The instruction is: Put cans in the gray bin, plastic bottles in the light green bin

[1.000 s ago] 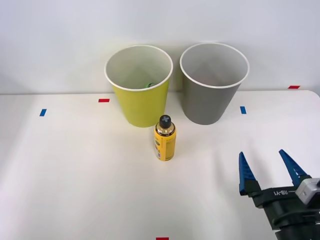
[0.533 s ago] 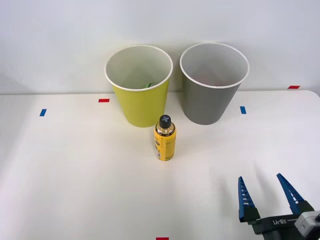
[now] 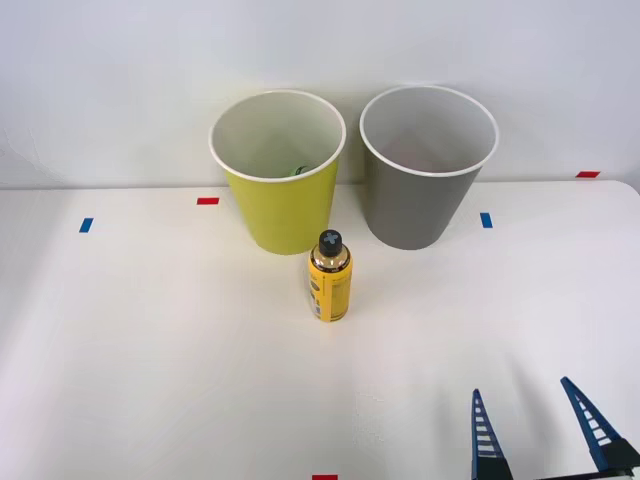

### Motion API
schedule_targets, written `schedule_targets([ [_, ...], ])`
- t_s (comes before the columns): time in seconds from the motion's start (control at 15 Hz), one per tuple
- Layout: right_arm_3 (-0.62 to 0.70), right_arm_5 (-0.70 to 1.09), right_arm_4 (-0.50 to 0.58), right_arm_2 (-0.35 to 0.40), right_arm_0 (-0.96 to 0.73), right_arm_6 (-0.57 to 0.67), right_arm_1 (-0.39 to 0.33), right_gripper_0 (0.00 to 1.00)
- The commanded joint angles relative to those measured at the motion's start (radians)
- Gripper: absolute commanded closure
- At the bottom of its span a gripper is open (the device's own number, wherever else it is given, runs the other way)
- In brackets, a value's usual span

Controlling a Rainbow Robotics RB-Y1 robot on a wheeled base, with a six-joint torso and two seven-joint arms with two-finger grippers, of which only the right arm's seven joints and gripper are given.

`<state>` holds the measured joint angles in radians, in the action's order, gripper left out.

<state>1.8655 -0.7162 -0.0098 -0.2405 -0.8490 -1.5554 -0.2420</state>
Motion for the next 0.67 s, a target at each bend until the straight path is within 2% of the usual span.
schedule_targets([
  [0.07,0.0,-0.045,-0.122,-0.079,-0.035,-0.115,-0.057,0.0],
  [0.27,0.0,-0.066,-0.136,-0.106,-0.062,-0.155,-0.054,0.0],
  [0.4,0.0,-0.072,-0.15,-0.125,-0.076,-0.224,-0.04,0.0],
  [0.67,0.0,-0.072,-0.165,-0.123,-0.094,-0.233,-0.023,0.0],
])
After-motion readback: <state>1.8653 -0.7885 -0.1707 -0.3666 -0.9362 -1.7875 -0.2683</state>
